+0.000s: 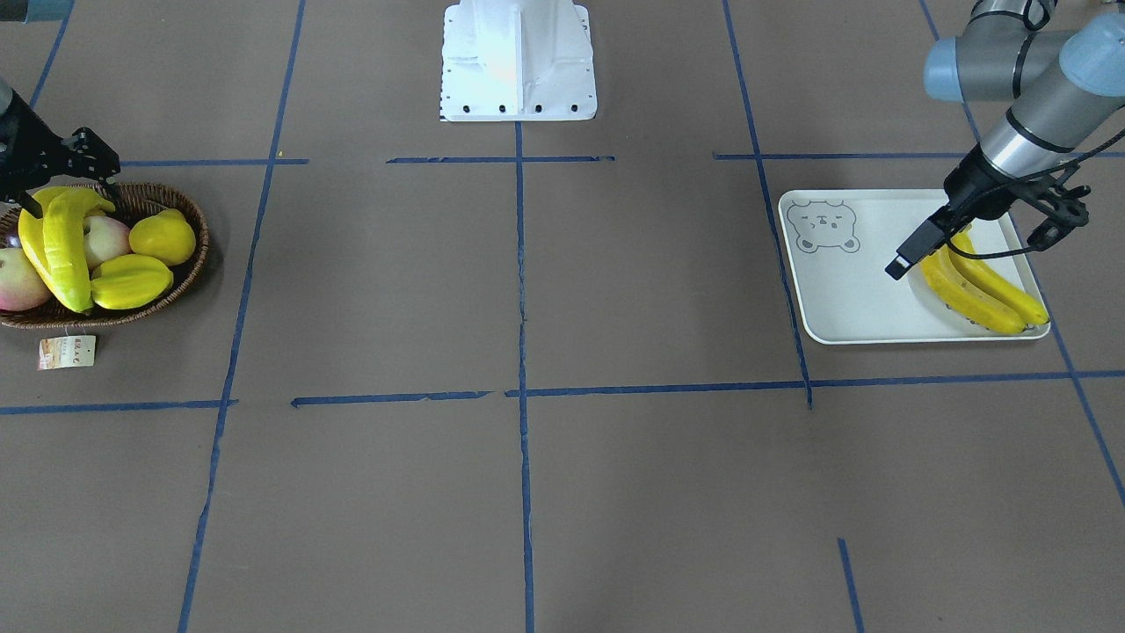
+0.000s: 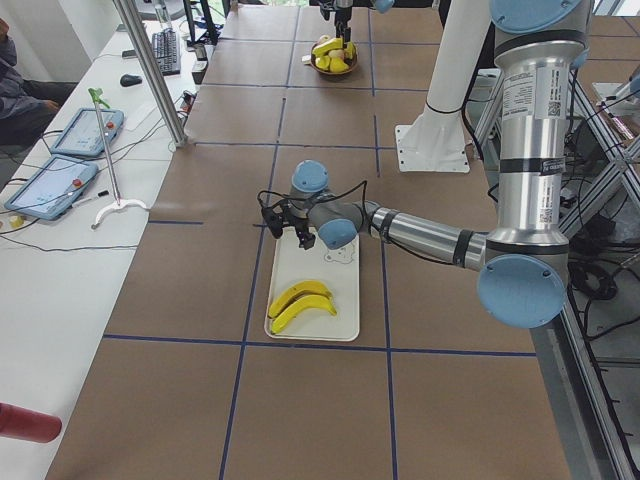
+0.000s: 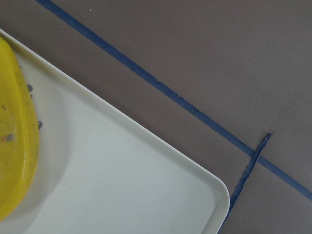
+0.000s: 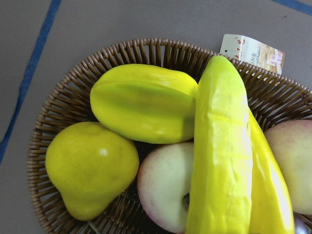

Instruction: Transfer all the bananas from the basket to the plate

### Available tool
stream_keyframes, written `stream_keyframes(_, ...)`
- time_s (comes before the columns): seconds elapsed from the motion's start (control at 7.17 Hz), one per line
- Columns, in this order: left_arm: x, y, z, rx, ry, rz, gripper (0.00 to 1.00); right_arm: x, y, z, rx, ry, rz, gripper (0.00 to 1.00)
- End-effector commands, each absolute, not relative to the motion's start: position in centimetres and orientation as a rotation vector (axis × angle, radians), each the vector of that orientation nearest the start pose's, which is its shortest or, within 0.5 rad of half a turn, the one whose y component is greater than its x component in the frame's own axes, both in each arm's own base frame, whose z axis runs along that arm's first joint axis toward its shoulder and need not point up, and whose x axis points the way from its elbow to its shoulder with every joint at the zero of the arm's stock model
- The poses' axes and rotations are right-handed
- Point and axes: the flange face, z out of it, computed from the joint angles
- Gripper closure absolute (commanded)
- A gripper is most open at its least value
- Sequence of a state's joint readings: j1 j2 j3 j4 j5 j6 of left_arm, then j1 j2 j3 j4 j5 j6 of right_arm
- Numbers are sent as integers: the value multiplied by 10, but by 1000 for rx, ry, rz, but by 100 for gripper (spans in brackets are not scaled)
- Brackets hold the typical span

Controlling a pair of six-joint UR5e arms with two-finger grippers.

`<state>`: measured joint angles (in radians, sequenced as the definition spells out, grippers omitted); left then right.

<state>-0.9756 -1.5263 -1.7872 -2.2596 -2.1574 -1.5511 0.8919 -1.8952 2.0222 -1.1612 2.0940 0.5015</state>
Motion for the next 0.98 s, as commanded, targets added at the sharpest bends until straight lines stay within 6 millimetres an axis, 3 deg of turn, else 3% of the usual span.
stream_keyframes(0.0, 217, -452, 499, -91, 1010, -617, 0, -178, -352, 549, 136, -706, -302, 0)
stream_keyframes(0.28, 217, -452, 498, -91, 1011, -618, 0, -181, -355, 548, 137, -710, -302, 1)
stream_keyframes(0.42, 217, -452, 497, -89, 1014, -616, 0, -189, -364, 545, 150, -716, -305, 6)
stream_keyframes(0.56, 217, -452, 497, -89, 1014, -616, 0, -191, -366, 545, 149, -716, -306, 19)
stream_keyframes(0.84, 218, -452, 497, -90, 1014, -615, 0, -194, -369, 543, 150, -721, -308, 36)
